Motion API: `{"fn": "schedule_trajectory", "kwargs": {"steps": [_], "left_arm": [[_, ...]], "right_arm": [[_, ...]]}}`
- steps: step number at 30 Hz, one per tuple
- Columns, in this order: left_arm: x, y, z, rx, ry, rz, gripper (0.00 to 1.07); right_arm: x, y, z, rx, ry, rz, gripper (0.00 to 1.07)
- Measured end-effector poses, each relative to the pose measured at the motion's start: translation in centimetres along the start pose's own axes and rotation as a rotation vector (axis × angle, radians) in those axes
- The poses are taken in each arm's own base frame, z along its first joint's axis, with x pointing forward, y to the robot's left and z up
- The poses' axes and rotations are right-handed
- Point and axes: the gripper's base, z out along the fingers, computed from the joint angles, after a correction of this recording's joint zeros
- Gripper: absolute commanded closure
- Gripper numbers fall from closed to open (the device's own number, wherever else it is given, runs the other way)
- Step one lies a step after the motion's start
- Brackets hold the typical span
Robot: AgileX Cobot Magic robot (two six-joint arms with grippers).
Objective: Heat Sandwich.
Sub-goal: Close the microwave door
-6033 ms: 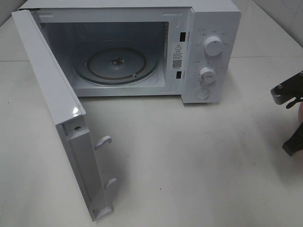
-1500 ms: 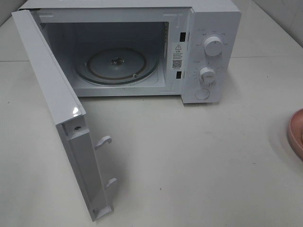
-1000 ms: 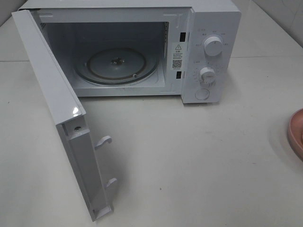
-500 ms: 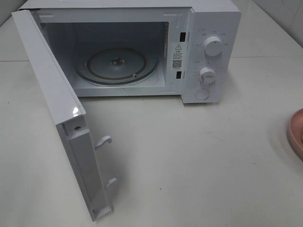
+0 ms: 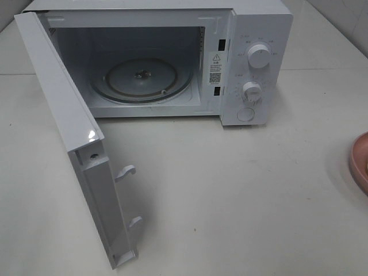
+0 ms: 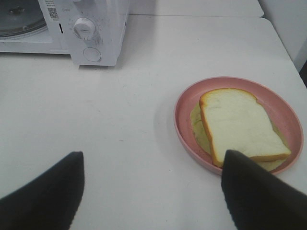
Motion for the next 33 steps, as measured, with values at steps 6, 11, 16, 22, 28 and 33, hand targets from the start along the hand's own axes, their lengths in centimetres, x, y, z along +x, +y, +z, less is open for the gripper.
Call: {"fn": "schedule_trajectory", "kwargs": {"steps": [6, 11, 16, 22, 28, 33], "left_arm": [[-0.1, 0.0, 0.0, 0.000, -0.004, 0.000, 0.09], [-1.1, 0.0, -0.2, 0.000, -0.051, 0.000, 0.11], [-2.1, 0.0, 0.9, -0.003, -0.032, -0.005, 0.20], [-3.6, 0.1, 3.1, -0.009, 0.015, -0.014, 0.40], [-4.6, 0.3, 5.9, -0.018, 0.120, -0.024, 0.66], [-5.2, 0.5, 8.8, -0.027, 0.208, -0.033, 1.07]], "right_arm": [[0.0, 0.0, 0.0, 0.000, 0.000, 0.000, 0.32], [0.0, 0.0, 0.0, 0.000, 0.000, 0.000, 0.32], [0.0, 0.0, 0.0, 0.000, 0.000, 0.000, 0.32], [0.0, 0.0, 0.0, 0.000, 0.000, 0.000, 0.32], [0.0, 0.0, 0.0, 0.000, 0.000, 0.000, 0.32], [0.0, 0.0, 0.0, 0.000, 0.000, 0.000, 0.32]]}}
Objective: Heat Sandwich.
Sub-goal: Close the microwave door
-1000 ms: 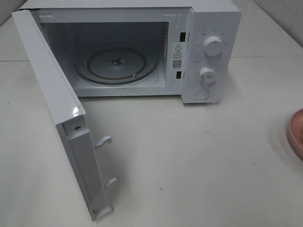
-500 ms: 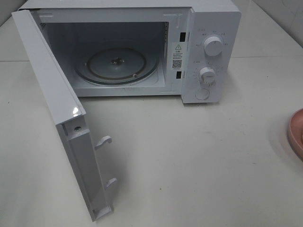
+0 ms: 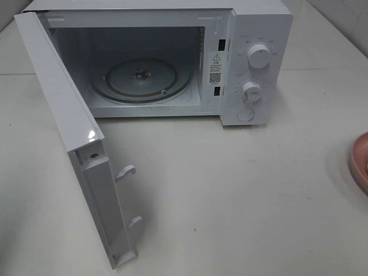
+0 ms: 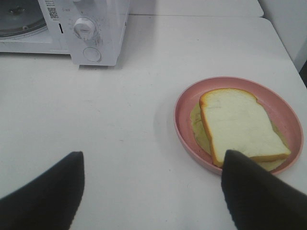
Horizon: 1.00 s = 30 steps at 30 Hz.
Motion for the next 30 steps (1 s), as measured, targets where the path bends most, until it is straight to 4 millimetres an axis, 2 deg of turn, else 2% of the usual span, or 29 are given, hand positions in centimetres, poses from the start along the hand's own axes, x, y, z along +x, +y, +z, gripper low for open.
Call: {"fn": "schedule_trajectory", "kwargs": {"steps": [3, 4, 6, 10, 18, 25, 30], "left_arm": [[-0.4, 0.1, 1.1, -0.004, 0.013, -0.002, 1.07], [-0.5, 0.2, 2.4, -0.008, 0.001, -0.006, 1.07], [-0.4, 0.2, 3.0, -0.010, 0.000, -0.007, 1.07], [0.1, 0.6, 5.4, -0.021, -0.077, -0.013, 1.07], [0.9, 1.0, 7.9, -0.038, -0.256, -0.011, 1.07], [0.9, 1.3, 9.5, -0.048, -0.331, -0.005, 1.07], [0.2, 1.0, 11.2, -0.034, -0.386, 0.109, 1.07]], "right_arm": [[0.0, 0.0, 0.0, 0.000, 0.000, 0.000, 0.32], [0.0, 0.0, 0.0, 0.000, 0.000, 0.000, 0.32], [0.0, 0.0, 0.0, 0.000, 0.000, 0.000, 0.32], [0.0, 0.0, 0.0, 0.000, 0.000, 0.000, 0.32], [0.0, 0.0, 0.0, 0.000, -0.001, 0.000, 0.32], [0.0, 0.0, 0.0, 0.000, -0.001, 0.000, 0.32], [0.0, 0.0, 0.0, 0.000, -0.001, 0.000, 0.32]]}}
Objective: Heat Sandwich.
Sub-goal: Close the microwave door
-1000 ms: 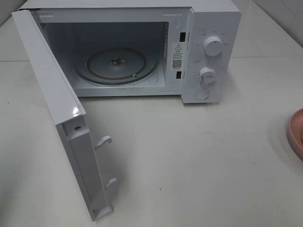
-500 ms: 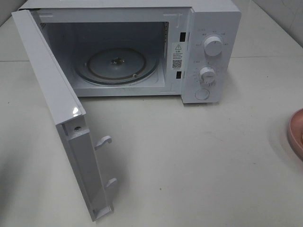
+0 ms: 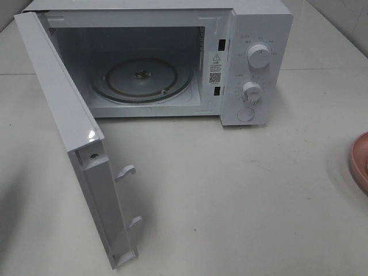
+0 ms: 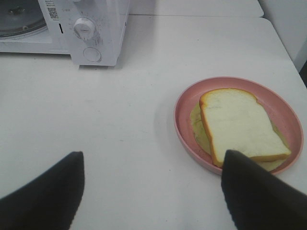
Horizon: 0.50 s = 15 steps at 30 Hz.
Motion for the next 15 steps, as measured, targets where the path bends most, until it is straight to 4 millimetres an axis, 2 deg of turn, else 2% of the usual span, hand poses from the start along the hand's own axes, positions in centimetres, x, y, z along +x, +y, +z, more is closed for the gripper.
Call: {"fn": "schedule_trajectory", "kwargs": {"steps": [5, 15], "left_arm": [[0.5, -0.7, 1.5, 0.078, -0.024, 0.071, 1.07], [1.9, -2.0, 3.9, 0.228, 0.000, 0.055, 1.07]], "right_arm": [[0.0, 0.0, 0.0, 0.000, 0.000, 0.000, 0.32], [0.0, 0.0, 0.0, 0.000, 0.000, 0.000, 0.32]]}}
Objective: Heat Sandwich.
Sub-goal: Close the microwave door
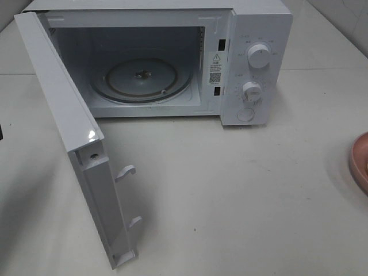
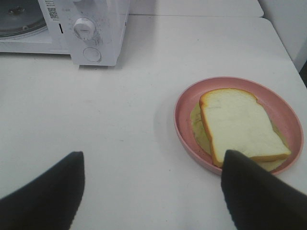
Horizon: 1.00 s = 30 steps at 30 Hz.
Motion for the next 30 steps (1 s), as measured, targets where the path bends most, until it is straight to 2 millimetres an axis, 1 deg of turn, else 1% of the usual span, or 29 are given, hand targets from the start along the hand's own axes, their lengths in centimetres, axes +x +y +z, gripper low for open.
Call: {"fn": "schedule_trajectory", "kwargs": {"steps": [1, 6, 9, 10, 11, 15, 18, 19, 22, 24, 25, 28, 30], "left_arm": [[-0.2, -0.1, 0.5, 0.027, -0.011, -0.005, 1.07], [-0.4, -0.3, 1.2, 0.060, -0.033, -0.017, 1.07], [-0.1, -1.3, 2.0, 0.114, -0.018, -0.010, 1.07], [-0.1, -2.0, 2.3, 0.143, -0.012, -0.003, 1.07], [-0.1, -2.0, 2.3, 0.143, -0.012, -0.003, 1.07], [0.0, -3.4, 3.3, 0.184, -0.004, 0.004, 1.07], [0.0, -3.7, 3.7, 0.185, -0.001, -0.001, 1.07], [-0.2, -4.1, 4.1, 0.195, -0.003, -0.005, 1.07], [-0.3, -4.6, 4.6, 0.210, -0.004, -0.002, 1.07], [-0.4, -5.4, 5.4, 0.232, -0.003, -0.003, 1.07], [-0.4, -5.4, 5.4, 0.232, -0.003, -0.003, 1.07], [-0.7, -6.2, 6.4, 0.247, -0.010, -0.013, 1.07], [-0.7, -6.5, 6.6, 0.251, -0.010, -0.017, 1.07]], "right_arm": [[0.0, 0.0, 0.0, 0.000, 0.000, 0.000, 0.32], [0.0, 0.0, 0.0, 0.000, 0.000, 0.000, 0.32], [0.0, 0.0, 0.0, 0.000, 0.000, 0.000, 0.32], [0.0, 0.0, 0.0, 0.000, 0.000, 0.000, 0.32], [0.0, 0.0, 0.0, 0.000, 0.000, 0.000, 0.32], [0.0, 0.0, 0.0, 0.000, 0.000, 0.000, 0.32], [0.0, 0.0, 0.0, 0.000, 0.000, 0.000, 0.32], [0.0, 0.0, 0.0, 0.000, 0.000, 0.000, 0.32], [0.0, 0.0, 0.0, 0.000, 0.000, 0.000, 0.32], [0.0, 0.0, 0.0, 0.000, 0.000, 0.000, 0.32], [0.0, 0.0, 0.0, 0.000, 0.000, 0.000, 0.32], [0.0, 0.0, 0.0, 0.000, 0.000, 0.000, 0.32], [0.0, 0.0, 0.0, 0.000, 0.000, 0.000, 0.32]]}}
